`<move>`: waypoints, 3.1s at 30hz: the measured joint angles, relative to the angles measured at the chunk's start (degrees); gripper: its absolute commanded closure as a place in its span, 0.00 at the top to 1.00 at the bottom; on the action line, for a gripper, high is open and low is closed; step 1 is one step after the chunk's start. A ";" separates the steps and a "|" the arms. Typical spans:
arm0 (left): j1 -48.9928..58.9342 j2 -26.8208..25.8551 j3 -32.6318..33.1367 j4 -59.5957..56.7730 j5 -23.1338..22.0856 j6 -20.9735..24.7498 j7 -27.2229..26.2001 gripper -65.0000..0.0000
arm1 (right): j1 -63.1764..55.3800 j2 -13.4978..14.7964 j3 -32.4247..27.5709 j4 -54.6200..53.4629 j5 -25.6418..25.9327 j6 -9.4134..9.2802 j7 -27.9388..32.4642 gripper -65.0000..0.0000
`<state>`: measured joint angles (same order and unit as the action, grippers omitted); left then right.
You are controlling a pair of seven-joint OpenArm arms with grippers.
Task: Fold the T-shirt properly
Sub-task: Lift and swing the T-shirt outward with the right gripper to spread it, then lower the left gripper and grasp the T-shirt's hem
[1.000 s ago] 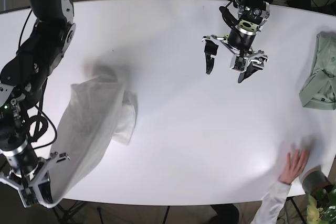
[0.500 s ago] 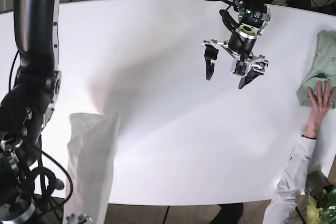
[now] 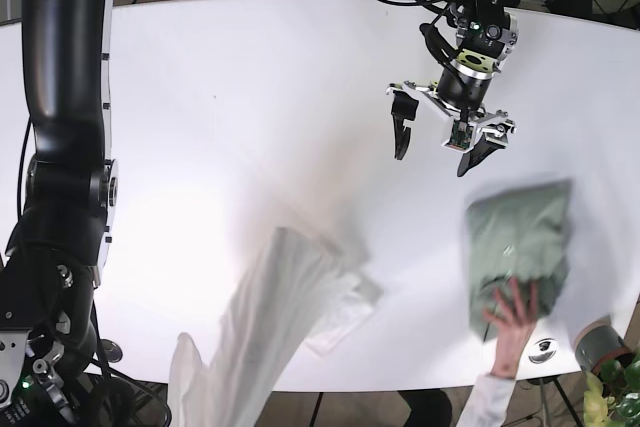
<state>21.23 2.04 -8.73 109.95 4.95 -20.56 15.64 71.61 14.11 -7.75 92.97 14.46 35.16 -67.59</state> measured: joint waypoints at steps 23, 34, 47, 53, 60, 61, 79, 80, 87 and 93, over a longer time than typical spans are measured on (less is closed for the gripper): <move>-0.55 -0.02 -0.17 -0.04 0.00 -0.07 0.02 0.83 | -23.69 3.67 4.83 21.49 0.09 -0.11 0.87 0.03; -2.54 -2.19 -0.37 -0.13 0.00 0.31 0.02 0.83 | -41.29 3.39 15.13 22.40 0.04 -0.28 1.11 0.03; -6.91 -1.81 -2.43 -0.09 -0.17 -0.02 4.28 0.83 | -64.39 -2.99 28.98 22.47 8.83 -0.72 1.75 0.03; -7.04 -1.90 -2.40 -0.11 -0.20 -0.02 4.13 0.83 | -73.16 -6.34 32.11 22.36 10.78 -0.61 1.55 0.03; -7.69 -1.77 -2.36 -0.13 -0.20 -0.02 4.15 0.84 | -84.06 -6.64 31.63 22.36 14.40 -0.66 7.21 0.03; -8.35 -1.66 -2.36 -0.24 -0.17 -0.02 4.42 0.84 | -85.57 -6.69 31.65 22.34 14.84 -0.68 7.52 0.03; -35.63 0.04 2.43 -29.62 0.04 -0.04 10.91 0.84 | -89.61 -6.54 28.87 22.12 15.19 -1.03 10.75 0.04; -36.76 0.07 2.97 -31.36 -0.24 0.04 10.69 0.84 | -89.59 -6.49 28.79 22.12 15.13 -1.03 10.75 0.04; -44.33 1.49 5.49 -46.58 -0.02 0.55 5.62 0.84 | -89.64 -6.58 28.85 22.10 14.91 -1.05 11.52 0.04; -50.64 2.73 5.81 -62.05 0.09 0.61 -0.92 0.84 | -89.61 -6.93 29.14 22.10 14.97 -1.05 12.48 0.04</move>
<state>-29.41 4.78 -2.92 47.90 5.04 -19.94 14.72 -18.00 7.18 21.39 115.07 29.43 34.11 -55.11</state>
